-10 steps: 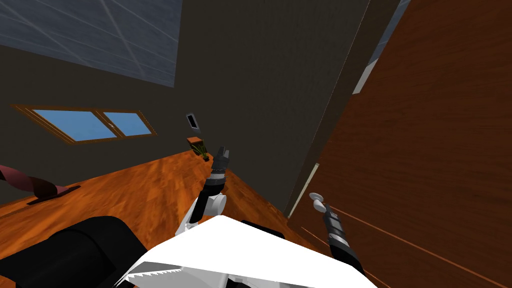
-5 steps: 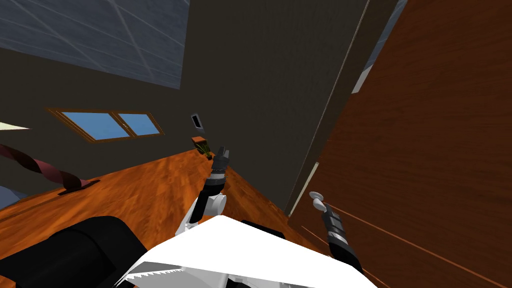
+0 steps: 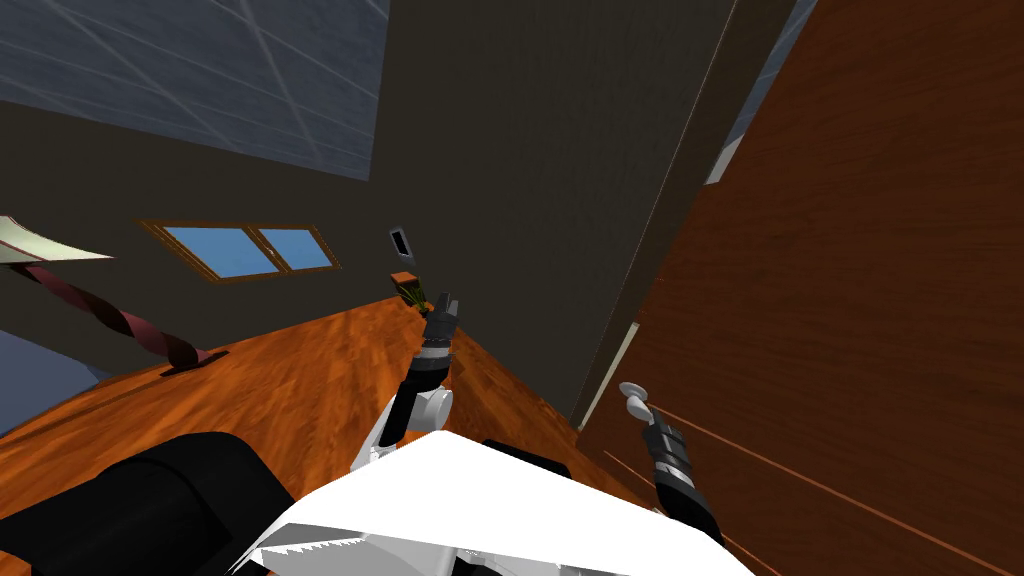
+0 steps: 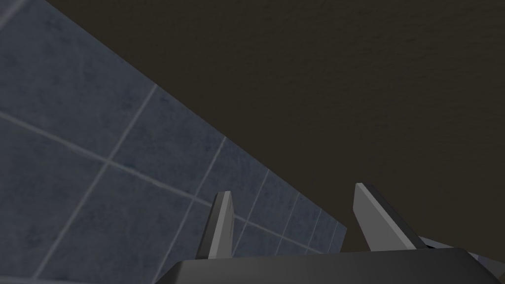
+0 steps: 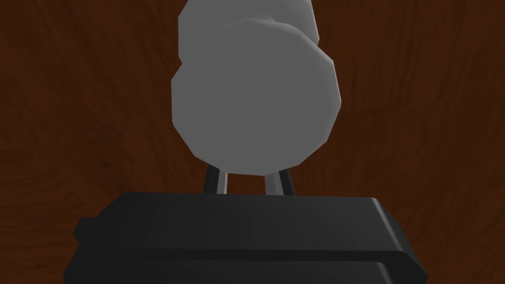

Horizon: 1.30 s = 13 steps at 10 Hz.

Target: Pull the door open

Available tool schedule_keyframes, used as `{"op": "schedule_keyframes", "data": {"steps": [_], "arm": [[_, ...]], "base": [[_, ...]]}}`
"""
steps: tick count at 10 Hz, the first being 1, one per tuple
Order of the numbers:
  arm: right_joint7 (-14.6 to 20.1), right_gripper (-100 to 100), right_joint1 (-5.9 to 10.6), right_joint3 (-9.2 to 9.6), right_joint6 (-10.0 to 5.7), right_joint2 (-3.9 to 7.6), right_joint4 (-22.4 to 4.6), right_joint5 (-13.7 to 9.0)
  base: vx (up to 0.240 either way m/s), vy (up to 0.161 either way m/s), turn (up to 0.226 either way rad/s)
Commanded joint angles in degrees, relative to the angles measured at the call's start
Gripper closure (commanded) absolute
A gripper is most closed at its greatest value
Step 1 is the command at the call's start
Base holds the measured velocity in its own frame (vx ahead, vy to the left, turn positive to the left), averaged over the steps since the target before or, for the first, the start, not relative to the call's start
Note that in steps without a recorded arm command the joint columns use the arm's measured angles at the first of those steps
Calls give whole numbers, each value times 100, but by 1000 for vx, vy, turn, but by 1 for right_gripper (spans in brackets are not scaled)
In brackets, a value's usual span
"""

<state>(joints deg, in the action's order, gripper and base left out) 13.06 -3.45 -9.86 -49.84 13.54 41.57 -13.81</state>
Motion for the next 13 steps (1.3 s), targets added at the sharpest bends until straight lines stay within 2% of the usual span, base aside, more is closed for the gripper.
{"op": "schedule_keyframes", "data": {"steps": [1, 3, 6, 7, 12, 13], "arm": [[73, 100, 21, 94, 25, -97, 164, 17], [460, 100, 78, 193, 35, -68, 113, -215], [788, 100, 106, 242, 40, -53, 88, -329], [913, -100, -22, 202, 108, -20, 73, -443], [1628, -100, -1, 345, 131, -101, 182, -804], [1665, -100, -1, 345, 131, -101, 182, -804]], "base": [[-13, -1, 9], [-51, -16, 94], [-49, -11, 46], [-54, -22, -4], [-91, 17, 53], [-55, -14, 19]]}}
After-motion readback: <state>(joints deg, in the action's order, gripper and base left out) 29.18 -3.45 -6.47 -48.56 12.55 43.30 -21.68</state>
